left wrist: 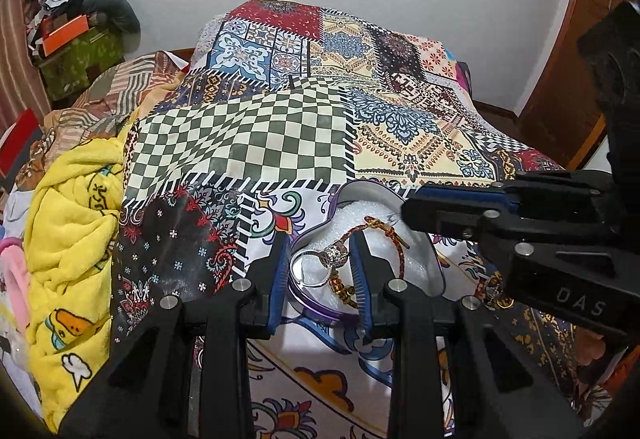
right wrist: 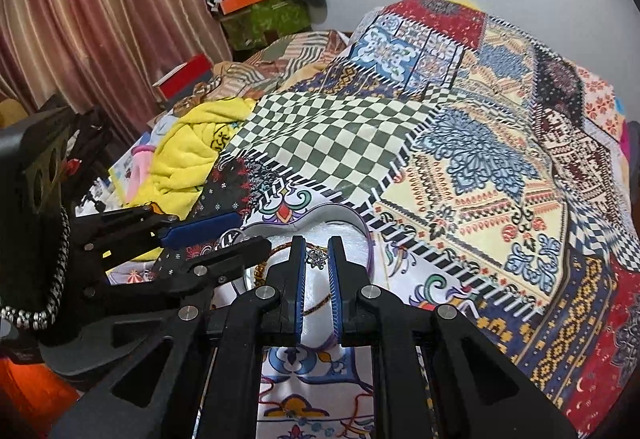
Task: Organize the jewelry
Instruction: 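Carry both pieces into the heart tin and open both tools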
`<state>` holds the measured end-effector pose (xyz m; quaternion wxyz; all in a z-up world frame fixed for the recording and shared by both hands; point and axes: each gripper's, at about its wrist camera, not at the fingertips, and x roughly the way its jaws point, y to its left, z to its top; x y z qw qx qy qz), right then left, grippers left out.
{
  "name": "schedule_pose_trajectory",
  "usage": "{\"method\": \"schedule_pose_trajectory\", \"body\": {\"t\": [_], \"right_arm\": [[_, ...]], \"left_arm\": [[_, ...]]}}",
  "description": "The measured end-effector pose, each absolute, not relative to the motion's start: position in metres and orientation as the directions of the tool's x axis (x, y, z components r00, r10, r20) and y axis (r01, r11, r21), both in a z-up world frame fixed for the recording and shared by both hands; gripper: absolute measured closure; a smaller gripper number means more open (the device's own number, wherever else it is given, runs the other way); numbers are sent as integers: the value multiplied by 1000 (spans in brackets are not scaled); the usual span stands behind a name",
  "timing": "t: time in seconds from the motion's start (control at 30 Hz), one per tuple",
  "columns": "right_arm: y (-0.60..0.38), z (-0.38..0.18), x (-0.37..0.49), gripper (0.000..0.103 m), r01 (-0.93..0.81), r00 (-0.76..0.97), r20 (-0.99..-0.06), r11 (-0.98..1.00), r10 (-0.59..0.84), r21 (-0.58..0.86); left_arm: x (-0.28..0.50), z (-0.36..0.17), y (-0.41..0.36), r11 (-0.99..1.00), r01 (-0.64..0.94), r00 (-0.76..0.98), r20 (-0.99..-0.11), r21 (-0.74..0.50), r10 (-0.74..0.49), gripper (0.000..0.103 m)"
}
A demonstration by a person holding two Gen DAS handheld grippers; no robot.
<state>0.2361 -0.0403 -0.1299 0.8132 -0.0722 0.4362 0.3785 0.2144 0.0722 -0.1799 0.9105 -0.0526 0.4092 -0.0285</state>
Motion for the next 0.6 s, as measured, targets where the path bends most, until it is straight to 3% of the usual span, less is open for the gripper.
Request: {"method": "schedule_pose_trajectory", "body": {"t": [0.47,0.6], "right_arm": [[-33,-134,243,93,-686,299,-790,696,536,212],[-37,-130,242,84,-683,294,-789,696,539,221]], "left_arm": [[220,-181,74,993,13,647,-756,-118,-99,74],[218,-178,74,994,11,649,-755,-112,-92,70]]}}
